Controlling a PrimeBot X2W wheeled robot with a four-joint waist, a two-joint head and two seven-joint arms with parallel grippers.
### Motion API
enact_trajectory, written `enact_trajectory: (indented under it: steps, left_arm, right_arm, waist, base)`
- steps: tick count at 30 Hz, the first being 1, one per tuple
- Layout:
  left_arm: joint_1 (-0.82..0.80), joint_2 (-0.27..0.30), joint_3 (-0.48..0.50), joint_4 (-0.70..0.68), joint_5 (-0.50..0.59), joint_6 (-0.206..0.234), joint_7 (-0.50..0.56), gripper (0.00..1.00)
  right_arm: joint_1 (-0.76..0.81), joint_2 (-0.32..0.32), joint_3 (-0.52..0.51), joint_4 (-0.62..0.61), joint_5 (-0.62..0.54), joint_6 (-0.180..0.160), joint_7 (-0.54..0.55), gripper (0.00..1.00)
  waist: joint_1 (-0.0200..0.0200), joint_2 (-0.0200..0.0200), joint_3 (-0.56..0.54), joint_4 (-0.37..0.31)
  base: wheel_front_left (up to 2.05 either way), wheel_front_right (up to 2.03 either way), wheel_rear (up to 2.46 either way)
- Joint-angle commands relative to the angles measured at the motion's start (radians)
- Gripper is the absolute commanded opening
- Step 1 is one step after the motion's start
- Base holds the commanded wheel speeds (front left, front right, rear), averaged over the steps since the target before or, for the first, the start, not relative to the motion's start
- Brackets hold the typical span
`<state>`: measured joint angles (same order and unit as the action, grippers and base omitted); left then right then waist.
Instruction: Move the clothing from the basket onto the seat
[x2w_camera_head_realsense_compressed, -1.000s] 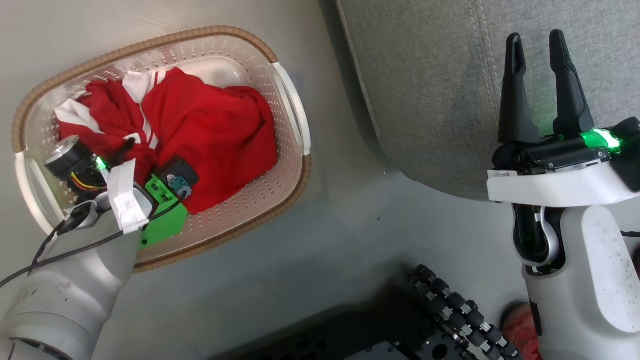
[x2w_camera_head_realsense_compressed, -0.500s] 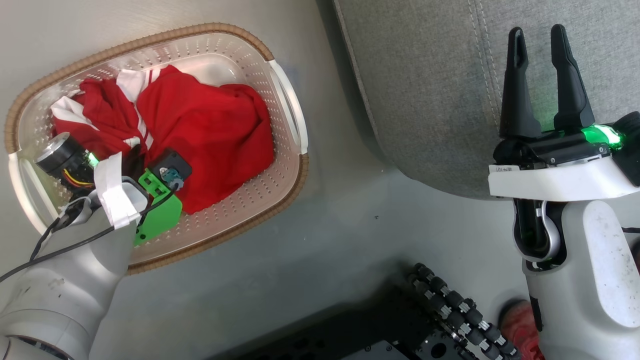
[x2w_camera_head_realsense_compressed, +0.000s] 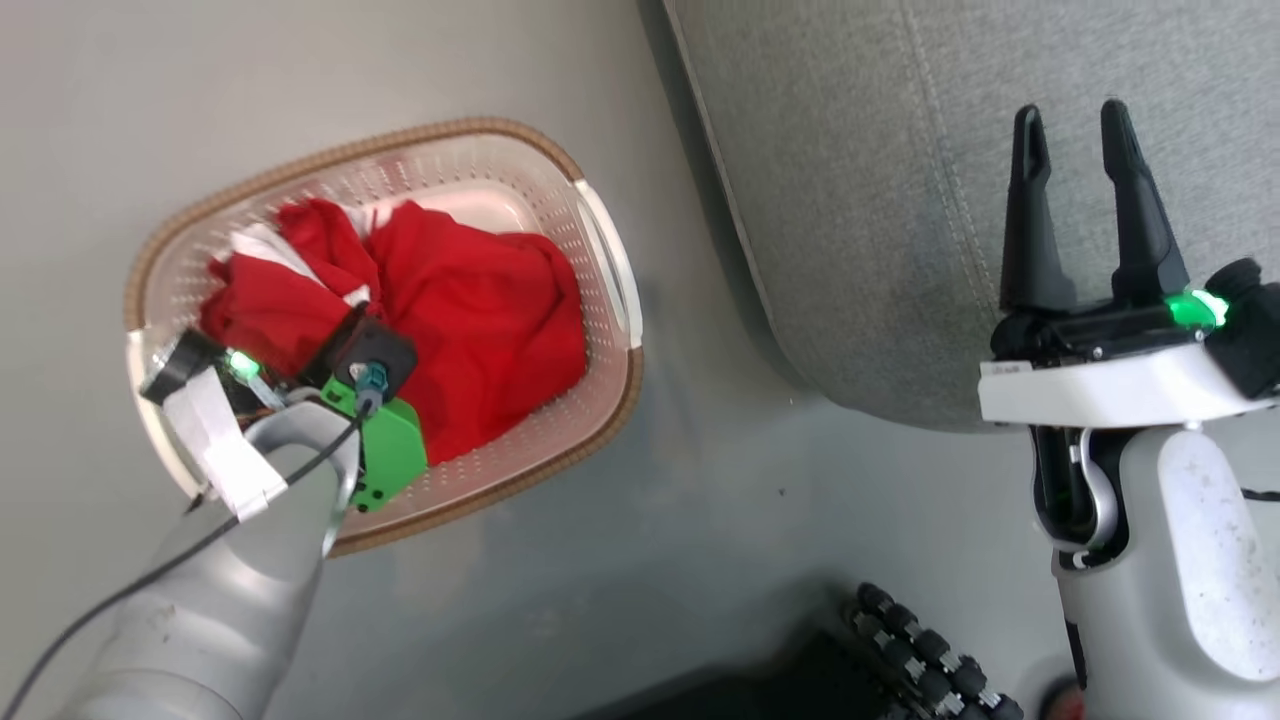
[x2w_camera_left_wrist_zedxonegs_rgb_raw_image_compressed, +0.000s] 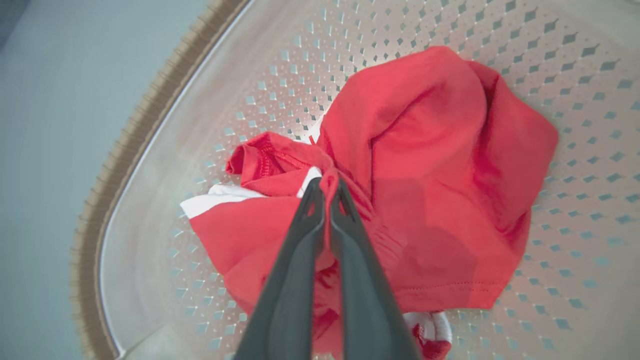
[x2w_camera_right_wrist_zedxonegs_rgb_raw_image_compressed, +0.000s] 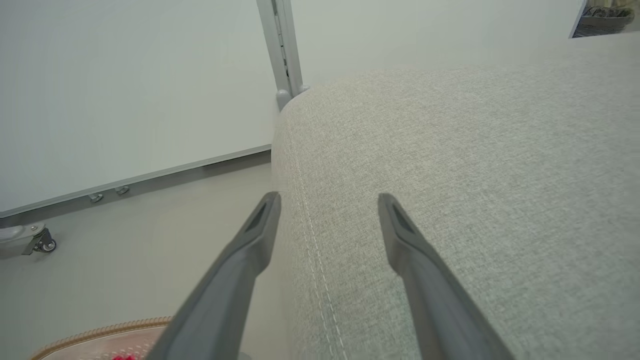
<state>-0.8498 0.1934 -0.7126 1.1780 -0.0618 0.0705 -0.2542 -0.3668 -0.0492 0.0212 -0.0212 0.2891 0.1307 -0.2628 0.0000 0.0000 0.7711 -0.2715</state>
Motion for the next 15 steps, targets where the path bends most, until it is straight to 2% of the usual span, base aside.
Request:
enact_trajectory:
  steps: [1,4,8,15]
  left_arm:
    - [0.031,-0.01,0.01,-0.019,-0.017,0.005,-0.007,0.0]
    - [0.087,-0.029,0.064,-0.073,-0.09,-0.018,-0.011,0.0]
    - [0.172,-0.042,0.123,-0.21,-0.16,-0.035,-0.011,0.0]
    - [0.336,-0.038,0.206,-0.45,-0.213,-0.052,-0.012,0.0]
  right_arm:
    - [0.023,-0.002,-0.002,0.005,-0.013,0.0,-0.003,1.0]
    - [0.057,-0.002,-0.002,0.013,-0.031,0.0,-0.003,1.0]
    - [0.109,-0.003,-0.002,0.029,-0.053,0.0,-0.003,1.0]
    - [0.197,-0.003,0.03,0.05,-0.094,0.0,-0.003,1.0]
  waist:
    - [0.0,0.0,-0.103,0.046]
    - [0.0,0.0,-0.176,0.069]
    - [0.0,0.0,-0.275,0.1]
    - [0.0,0.0,-0.431,0.128]
  base:
    - [0.0,0.0,0.0]
    - [0.0,0.0,0.0]
    - [0.0,0.0,0.0]
    - [0.0,0.0,0.0]
